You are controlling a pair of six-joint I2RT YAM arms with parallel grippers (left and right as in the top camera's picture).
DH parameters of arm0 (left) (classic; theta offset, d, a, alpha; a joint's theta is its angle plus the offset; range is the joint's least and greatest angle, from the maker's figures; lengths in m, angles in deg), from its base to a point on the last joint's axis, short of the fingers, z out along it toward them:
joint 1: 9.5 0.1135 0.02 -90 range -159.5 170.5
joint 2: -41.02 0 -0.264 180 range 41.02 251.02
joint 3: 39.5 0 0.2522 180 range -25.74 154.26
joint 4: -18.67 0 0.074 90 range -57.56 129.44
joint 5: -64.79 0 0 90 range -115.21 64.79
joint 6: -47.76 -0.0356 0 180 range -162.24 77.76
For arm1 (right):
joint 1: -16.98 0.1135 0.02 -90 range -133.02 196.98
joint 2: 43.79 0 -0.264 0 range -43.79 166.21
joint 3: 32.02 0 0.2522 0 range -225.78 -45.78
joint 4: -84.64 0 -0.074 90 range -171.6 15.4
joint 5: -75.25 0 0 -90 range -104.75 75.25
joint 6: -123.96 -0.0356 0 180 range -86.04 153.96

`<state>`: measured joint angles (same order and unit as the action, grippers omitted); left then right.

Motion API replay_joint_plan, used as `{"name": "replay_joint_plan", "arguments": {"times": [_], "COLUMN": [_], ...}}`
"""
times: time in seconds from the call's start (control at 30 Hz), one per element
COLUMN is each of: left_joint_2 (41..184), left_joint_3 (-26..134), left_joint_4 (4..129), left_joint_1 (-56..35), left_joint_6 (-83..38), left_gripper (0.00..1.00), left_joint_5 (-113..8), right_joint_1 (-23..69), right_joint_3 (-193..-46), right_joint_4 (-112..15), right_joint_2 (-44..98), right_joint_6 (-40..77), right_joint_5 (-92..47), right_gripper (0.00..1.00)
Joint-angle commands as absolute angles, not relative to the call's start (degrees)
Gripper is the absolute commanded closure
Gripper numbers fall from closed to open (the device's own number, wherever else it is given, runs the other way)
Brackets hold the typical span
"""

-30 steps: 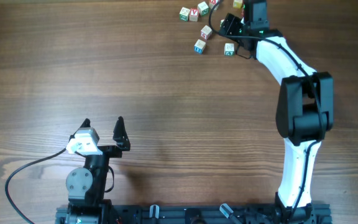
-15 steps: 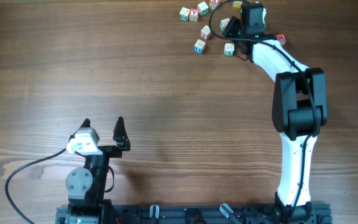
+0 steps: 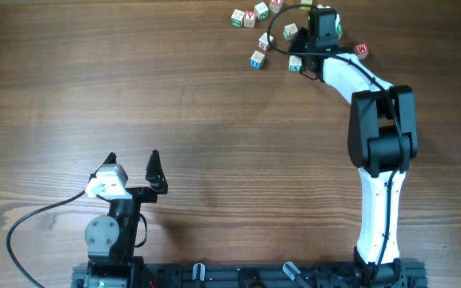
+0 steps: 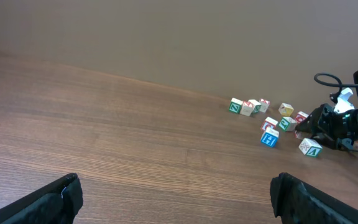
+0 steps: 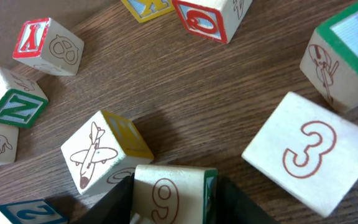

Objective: Form a circle

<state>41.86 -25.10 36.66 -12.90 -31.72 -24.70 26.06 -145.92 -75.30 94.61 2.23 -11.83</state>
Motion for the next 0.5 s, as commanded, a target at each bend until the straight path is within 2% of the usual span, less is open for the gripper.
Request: {"name": "replay_joint_plan", "arguments": {"times": [0.0,0.23,0.47], "left_joint_2": [41.40,41.40,41.40], "left_joint_3": [-25.38,-25.36,-25.38], "left_joint_4": [36.71,36.71,36.73], "left_joint_1": [-12.92,-12.92,-12.92], "left_joint_6": [-32.85,-32.85,-32.85], "left_gripper": [0.00,0.00,0.00], "left_joint_5": [-25.40,-25.42,-25.40], "right_joint_1": [25.97,25.97,25.97], "right_joint_3": [-147.76,-152.85,-152.85], "right_joint_4": [-75.30,-70.25,-61.68], "right_joint_2": [96.56,91.12,79.88], "right_joint_6": [2.47,8.18,9.53], "right_joint_5": [-10.85,-13.03,-13.10], "right_gripper": [0.63,0.71,0.72]}}
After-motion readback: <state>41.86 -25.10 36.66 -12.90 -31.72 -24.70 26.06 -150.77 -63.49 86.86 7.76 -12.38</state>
